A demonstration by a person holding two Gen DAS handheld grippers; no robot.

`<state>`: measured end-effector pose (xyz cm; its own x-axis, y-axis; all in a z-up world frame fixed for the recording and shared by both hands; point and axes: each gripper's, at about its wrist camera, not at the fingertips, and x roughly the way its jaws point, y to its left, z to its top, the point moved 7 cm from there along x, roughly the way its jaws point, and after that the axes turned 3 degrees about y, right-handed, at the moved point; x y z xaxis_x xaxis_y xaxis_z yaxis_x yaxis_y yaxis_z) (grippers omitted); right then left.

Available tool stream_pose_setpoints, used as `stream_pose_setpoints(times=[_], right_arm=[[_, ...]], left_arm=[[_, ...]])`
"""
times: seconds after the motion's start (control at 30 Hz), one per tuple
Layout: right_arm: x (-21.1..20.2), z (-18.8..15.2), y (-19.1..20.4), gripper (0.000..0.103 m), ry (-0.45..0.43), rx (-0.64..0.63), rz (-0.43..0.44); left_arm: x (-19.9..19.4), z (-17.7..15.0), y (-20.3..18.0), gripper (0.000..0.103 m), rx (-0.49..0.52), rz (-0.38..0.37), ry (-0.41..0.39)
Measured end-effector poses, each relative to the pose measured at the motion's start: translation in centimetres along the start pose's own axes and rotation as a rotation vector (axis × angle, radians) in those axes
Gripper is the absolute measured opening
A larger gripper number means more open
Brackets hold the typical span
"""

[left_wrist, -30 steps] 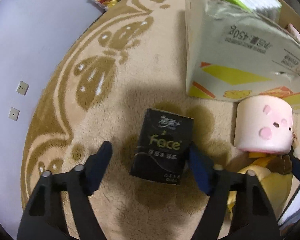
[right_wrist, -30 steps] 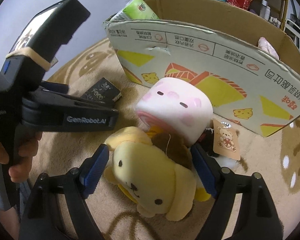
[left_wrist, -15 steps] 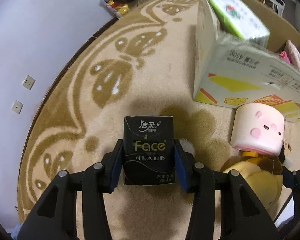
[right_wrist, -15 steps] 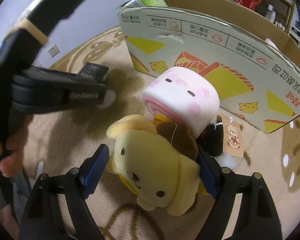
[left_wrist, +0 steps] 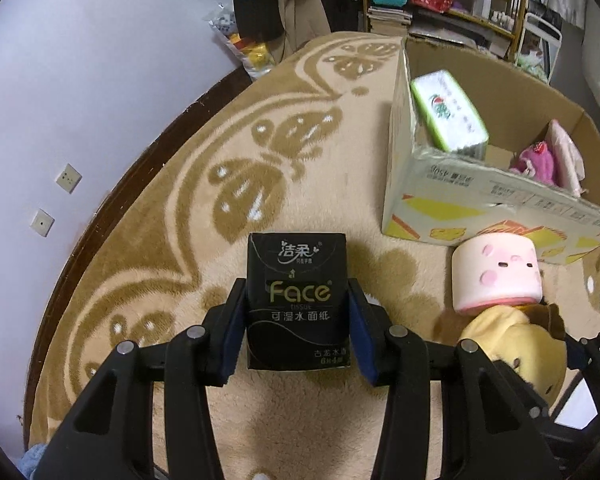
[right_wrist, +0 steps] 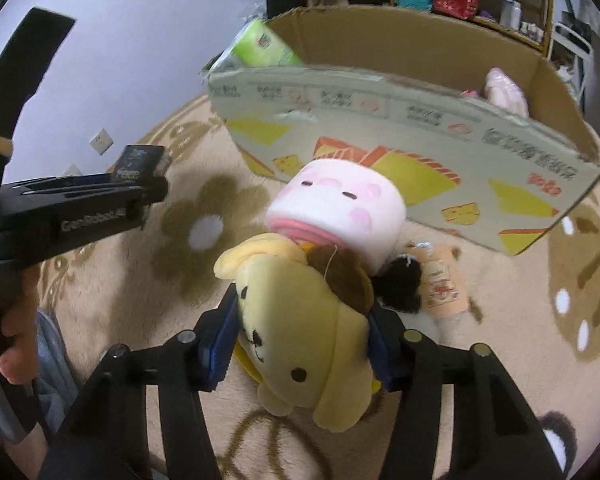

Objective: Organize soft objects
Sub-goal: 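Grasp the black Face tissue pack with the left tool while the right tool grasps the yellow dog plush, then lift the Face pack with the left tool while the right tool carries the yellow dog plush to the box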

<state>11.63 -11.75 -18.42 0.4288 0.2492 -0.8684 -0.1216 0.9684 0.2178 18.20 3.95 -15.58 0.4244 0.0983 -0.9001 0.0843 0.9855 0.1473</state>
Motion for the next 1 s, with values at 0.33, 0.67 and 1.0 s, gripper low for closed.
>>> stream_pose_setpoints(times=[0.33, 0.67, 1.0], right_arm=[[-4.0, 1.7, -1.4, 0.059, -0.116, 0.083, 0.026], [-6.8, 3.2, -2.4, 0.060, -0.221, 0.131, 0.039], [-3.1, 1.8, -3.8, 0.065, -0.072, 0.189, 0.031]], left_arm=[[-2.5, -0.4, -0.6, 0.045, 0.034, 0.011, -0.055], [-4.8, -0.6, -1.3, 0.045, 0.086, 0.036, -0.114], [-4.3, -0.6, -1.7, 0.045, 0.100, 0.031, -0.105]])
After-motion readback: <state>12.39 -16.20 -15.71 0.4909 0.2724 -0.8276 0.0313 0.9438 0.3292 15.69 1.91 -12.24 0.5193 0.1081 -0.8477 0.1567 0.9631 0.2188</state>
